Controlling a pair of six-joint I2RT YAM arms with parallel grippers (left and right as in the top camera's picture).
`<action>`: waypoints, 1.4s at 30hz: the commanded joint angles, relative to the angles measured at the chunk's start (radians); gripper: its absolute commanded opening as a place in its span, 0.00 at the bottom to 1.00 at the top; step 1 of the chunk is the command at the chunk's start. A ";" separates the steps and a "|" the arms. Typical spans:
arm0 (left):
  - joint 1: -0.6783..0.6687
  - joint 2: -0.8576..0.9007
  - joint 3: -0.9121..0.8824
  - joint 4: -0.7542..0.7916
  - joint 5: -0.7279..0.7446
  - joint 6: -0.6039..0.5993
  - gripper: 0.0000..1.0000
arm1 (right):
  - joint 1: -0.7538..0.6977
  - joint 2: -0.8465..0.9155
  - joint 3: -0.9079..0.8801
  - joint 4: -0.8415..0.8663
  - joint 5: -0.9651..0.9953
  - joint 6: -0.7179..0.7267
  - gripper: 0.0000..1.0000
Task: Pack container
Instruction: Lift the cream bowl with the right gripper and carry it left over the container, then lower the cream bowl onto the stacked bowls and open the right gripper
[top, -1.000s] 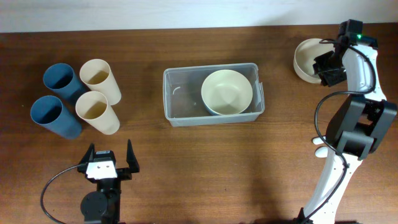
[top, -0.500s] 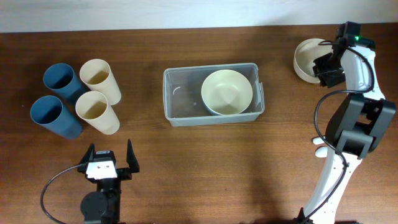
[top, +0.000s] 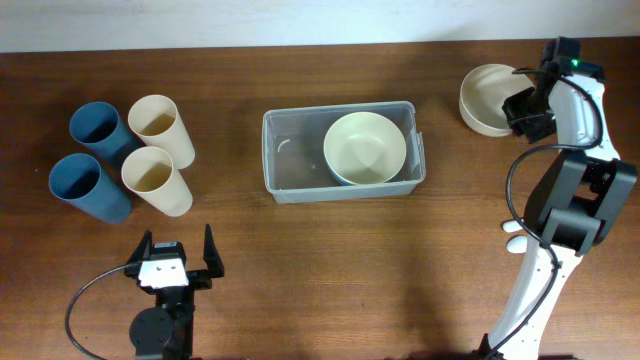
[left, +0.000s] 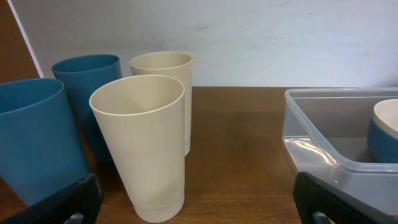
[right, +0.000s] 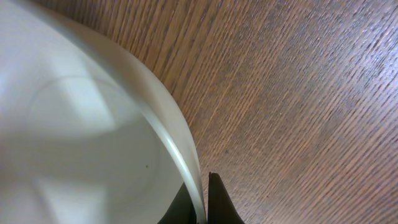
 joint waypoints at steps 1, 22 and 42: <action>0.004 -0.008 -0.002 -0.005 0.010 0.015 1.00 | -0.016 -0.044 0.011 -0.009 -0.001 -0.033 0.04; 0.004 -0.008 -0.002 -0.005 0.010 0.015 1.00 | -0.084 -0.473 0.065 -0.118 -0.649 -0.292 0.04; 0.004 -0.008 -0.002 -0.005 0.010 0.015 0.99 | 0.370 -0.570 0.058 -0.406 -0.241 -0.485 0.04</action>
